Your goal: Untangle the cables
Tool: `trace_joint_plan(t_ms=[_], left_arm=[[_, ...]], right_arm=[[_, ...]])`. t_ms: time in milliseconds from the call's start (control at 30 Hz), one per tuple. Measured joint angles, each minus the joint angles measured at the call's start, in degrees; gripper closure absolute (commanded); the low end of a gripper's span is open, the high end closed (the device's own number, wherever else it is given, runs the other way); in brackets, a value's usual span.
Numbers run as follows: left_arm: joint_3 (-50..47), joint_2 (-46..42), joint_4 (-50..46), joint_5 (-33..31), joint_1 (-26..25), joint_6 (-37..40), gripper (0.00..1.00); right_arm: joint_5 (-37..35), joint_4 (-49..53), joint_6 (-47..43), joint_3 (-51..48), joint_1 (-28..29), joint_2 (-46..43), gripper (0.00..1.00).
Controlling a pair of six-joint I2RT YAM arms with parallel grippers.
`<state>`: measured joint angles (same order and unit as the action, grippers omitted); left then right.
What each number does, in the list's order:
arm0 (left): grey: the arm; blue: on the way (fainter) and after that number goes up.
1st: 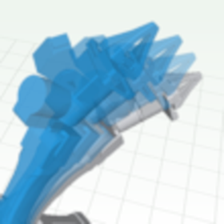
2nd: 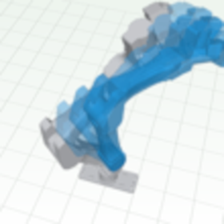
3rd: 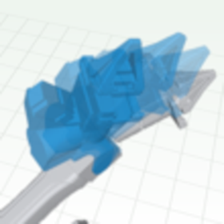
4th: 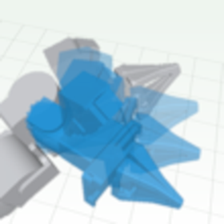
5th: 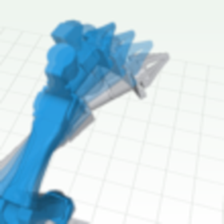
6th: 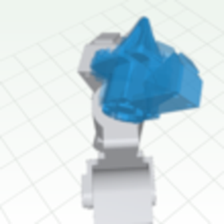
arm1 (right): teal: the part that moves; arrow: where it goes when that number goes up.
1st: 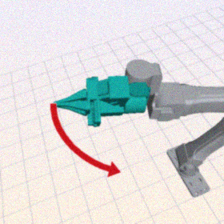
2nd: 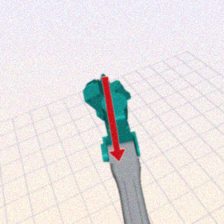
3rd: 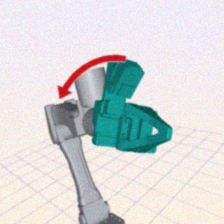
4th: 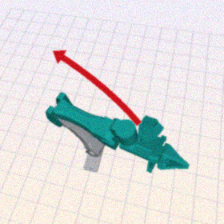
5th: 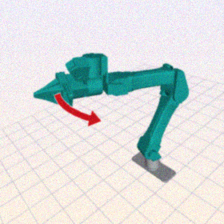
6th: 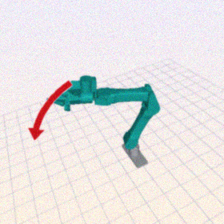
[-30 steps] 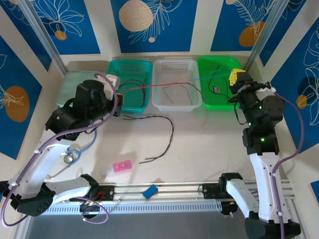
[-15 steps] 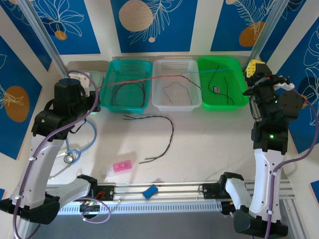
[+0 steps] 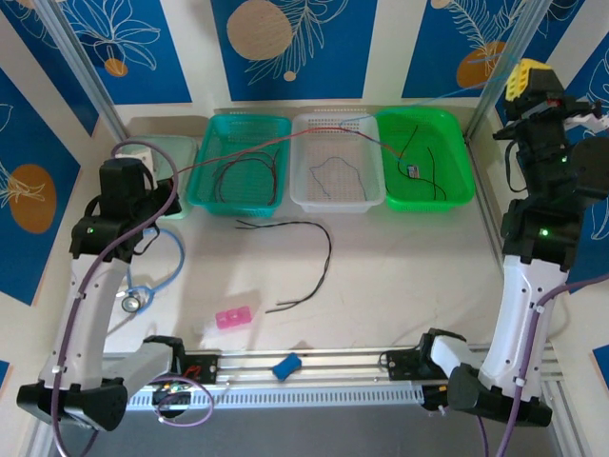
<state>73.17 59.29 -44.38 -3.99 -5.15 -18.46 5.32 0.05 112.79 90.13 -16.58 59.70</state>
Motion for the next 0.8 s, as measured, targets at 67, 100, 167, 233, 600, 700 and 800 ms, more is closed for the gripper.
trace_joint_plan(t_ms=[67, 100, 167, 233, 600, 700, 800], left_arm=[[-2.45, -0.02, 0.44, 1.09, 2.23, -0.61, 1.0], [-3.56, -0.13, 0.66, 1.57, 3.41, -0.81, 1.0], [-5.44, -0.68, 0.72, 2.64, 5.95, -1.25, 1.0], [-7.21, -1.62, 1.31, 4.07, 8.92, -2.08, 1.0], [-12.96, -3.3, 5.35, 11.04, 18.95, -4.63, 1.0], [-15.08, -3.3, 6.05, 12.81, 20.63, -5.73, 1.0], [-16.65, -3.3, 6.78, 14.01, 21.94, -6.64, 1.0]], right_arm=[[0.13, 0.02, 0.0, 2.03, -0.68, 1.07, 1.0], [0.13, 0.0, 0.0, 2.97, -0.96, 1.62, 1.0], [0.13, 0.02, 0.0, 4.39, -1.44, 2.43, 1.0], [0.13, 0.07, 0.02, 5.51, -1.84, 3.13, 1.0], [0.57, 0.9, 0.26, 13.68, -2.56, 7.63, 1.0], [0.7, 1.18, 0.63, 15.96, -2.97, 8.48, 1.0], [0.74, 1.95, 0.68, 18.84, -3.39, 9.55, 1.0]])
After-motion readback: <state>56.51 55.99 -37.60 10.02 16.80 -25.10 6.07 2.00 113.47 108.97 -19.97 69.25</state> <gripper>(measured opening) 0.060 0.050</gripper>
